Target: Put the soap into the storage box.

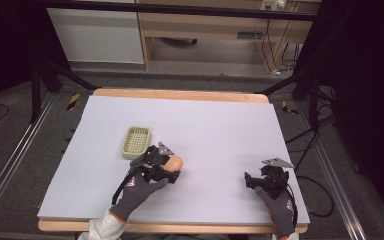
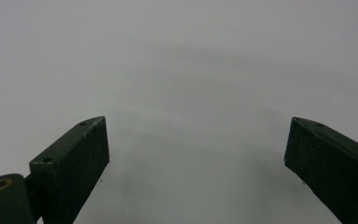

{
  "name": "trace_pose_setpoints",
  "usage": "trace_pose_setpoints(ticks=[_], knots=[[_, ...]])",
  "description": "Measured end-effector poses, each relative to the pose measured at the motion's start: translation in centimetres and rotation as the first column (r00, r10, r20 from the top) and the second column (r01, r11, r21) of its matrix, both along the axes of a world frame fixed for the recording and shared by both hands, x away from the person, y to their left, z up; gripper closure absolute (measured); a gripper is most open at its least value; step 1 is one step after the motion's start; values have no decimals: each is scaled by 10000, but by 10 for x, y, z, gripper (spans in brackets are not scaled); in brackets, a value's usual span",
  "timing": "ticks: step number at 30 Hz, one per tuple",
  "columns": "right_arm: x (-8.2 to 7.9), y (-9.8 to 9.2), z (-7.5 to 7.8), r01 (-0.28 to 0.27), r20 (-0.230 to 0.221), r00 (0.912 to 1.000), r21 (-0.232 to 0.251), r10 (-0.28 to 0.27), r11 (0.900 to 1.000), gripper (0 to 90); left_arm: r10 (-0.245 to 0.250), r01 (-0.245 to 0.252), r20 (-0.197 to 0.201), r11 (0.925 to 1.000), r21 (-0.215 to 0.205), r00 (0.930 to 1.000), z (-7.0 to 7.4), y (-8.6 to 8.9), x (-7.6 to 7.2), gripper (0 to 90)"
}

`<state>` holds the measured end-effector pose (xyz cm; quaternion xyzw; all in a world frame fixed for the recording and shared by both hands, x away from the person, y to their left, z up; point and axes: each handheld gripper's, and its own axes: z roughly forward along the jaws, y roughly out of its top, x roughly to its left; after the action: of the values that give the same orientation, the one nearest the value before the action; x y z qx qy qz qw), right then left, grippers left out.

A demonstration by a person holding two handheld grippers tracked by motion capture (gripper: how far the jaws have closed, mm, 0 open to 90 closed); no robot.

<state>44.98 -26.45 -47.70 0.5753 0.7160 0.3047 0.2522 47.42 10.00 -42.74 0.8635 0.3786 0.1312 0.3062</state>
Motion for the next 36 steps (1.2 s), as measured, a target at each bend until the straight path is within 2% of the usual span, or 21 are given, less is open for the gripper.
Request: trace_pose_setpoints(ticks=[9,26,36], knots=[[-1,1,1,-87,126,9999,-88,88,9999,68,362,-360,70,9988,-338,9993,5,19,-5,317],[-2,1,2,-124,192,9997,-82,126,9999,68,899,-895,81,9952,-403,9959,11,46,0,318],[-2,1,2,-133,188,9997,-96,134,9999,68,1187,-1162,288,9901,-789,9925,23,60,2,318]])
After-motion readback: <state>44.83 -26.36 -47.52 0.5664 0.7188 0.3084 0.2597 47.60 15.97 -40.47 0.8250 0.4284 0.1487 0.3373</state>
